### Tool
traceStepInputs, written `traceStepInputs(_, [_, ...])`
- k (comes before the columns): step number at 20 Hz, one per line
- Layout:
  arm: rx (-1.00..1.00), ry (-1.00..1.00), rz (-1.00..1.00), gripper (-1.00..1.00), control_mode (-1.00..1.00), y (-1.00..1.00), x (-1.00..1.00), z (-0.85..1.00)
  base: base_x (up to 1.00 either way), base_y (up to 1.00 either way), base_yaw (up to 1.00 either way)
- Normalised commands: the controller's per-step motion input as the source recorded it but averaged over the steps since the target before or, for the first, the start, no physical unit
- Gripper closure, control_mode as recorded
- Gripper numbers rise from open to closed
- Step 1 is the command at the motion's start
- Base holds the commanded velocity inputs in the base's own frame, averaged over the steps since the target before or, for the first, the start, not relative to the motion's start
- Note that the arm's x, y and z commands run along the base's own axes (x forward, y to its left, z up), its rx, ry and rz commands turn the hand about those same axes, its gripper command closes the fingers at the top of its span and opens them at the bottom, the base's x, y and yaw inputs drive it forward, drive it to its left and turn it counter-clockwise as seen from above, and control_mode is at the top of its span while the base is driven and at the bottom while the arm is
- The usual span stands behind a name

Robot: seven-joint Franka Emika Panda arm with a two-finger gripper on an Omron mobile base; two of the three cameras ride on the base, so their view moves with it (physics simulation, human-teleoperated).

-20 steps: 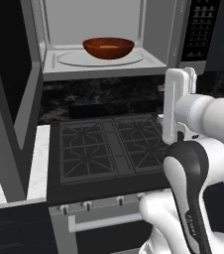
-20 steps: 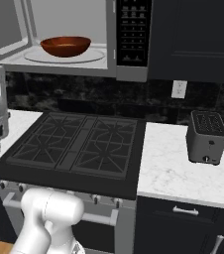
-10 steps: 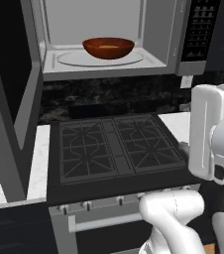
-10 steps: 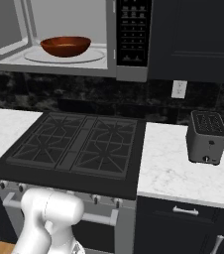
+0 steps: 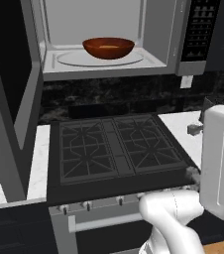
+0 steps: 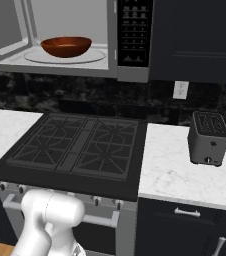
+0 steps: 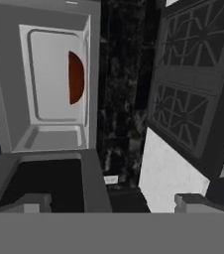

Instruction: Open the microwave, place the bowl with waffle inside the microwave, then close the microwave door and turn it on.

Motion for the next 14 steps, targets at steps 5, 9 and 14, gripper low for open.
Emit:
traceStepInputs(5, [0.0, -0.1, 0.0, -1.0, -1.0, 0.37, 0.12, -0.64, 0.0, 0.0, 0.0])
traceStepInputs(9, [0.0, -0.01, 0.0, -1.0, -1.0, 0.08, 0.4, -0.58, 0.0, 0.0, 0.0])
traceStepInputs(14, [0.0, 0.0, 0.0, -1.0, -1.0, 0.0, 0.67, -0.32, 0.0, 0.0, 0.0])
